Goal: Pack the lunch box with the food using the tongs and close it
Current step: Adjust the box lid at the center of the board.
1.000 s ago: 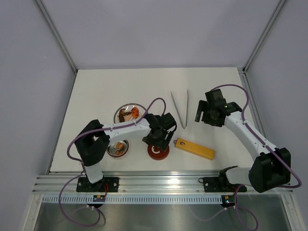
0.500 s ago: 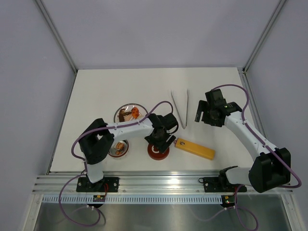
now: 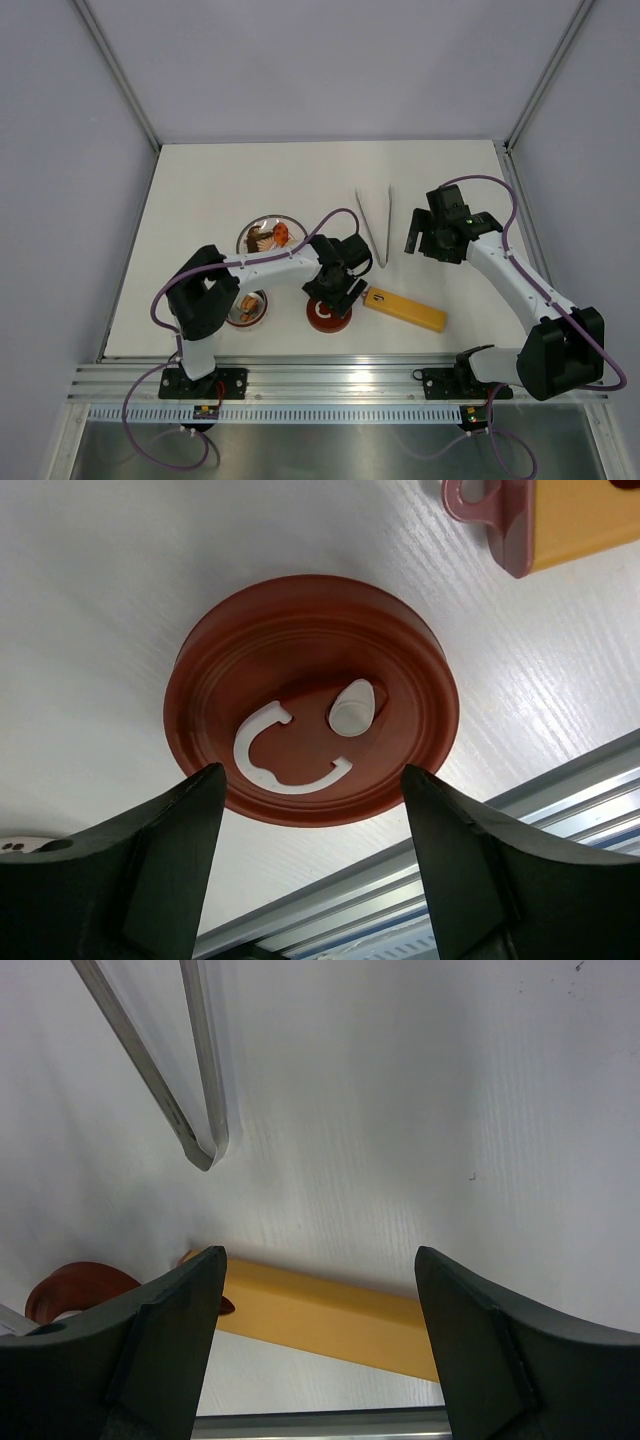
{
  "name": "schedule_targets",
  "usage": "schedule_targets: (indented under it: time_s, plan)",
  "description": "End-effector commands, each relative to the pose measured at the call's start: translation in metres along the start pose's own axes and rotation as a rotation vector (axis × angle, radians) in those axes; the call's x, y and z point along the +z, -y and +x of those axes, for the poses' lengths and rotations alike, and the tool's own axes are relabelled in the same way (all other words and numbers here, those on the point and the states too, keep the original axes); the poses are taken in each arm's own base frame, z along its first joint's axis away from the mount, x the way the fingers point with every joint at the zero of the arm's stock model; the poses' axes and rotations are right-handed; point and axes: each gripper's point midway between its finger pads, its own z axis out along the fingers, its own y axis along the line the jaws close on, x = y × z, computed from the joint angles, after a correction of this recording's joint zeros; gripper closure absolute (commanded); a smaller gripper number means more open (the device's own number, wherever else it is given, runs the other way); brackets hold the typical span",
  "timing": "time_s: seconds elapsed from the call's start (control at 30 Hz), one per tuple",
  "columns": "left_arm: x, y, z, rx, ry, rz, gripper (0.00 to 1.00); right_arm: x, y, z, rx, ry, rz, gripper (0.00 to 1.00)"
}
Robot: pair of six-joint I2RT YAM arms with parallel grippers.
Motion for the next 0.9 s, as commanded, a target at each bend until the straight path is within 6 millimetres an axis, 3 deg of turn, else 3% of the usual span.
schedule_targets:
  time_s: [0.0,0.17,0.3,0.53,0.87]
  plan:
    - [-0.02,0.013,-0.016,-0.134,0.075,0.035,0.25,-0.008,-0.006,-0.003,-0.006,0.01,-0.043,0.16]
    - [-0.028,0.01,-0.013,-0.288,0.125,0.021,0.23,-0.008,-0.009,0.005,-0.002,-0.012,-0.07,0.16]
    - [-0.032,0.006,-0.012,-0.345,0.157,0.003,0.22,-0.008,-0.022,0.024,-0.004,-0.065,-0.149,0.17]
    - [-0.02,0.005,-0.008,-0.409,0.145,0.017,0.18,-0.01,-0.042,0.058,-0.054,-0.111,-0.177,0.17]
    - [-0.009,-0.002,-0.007,-0.442,0.144,-0.023,0.2,-0.011,-0.045,0.052,-0.039,-0.082,-0.176,0.17]
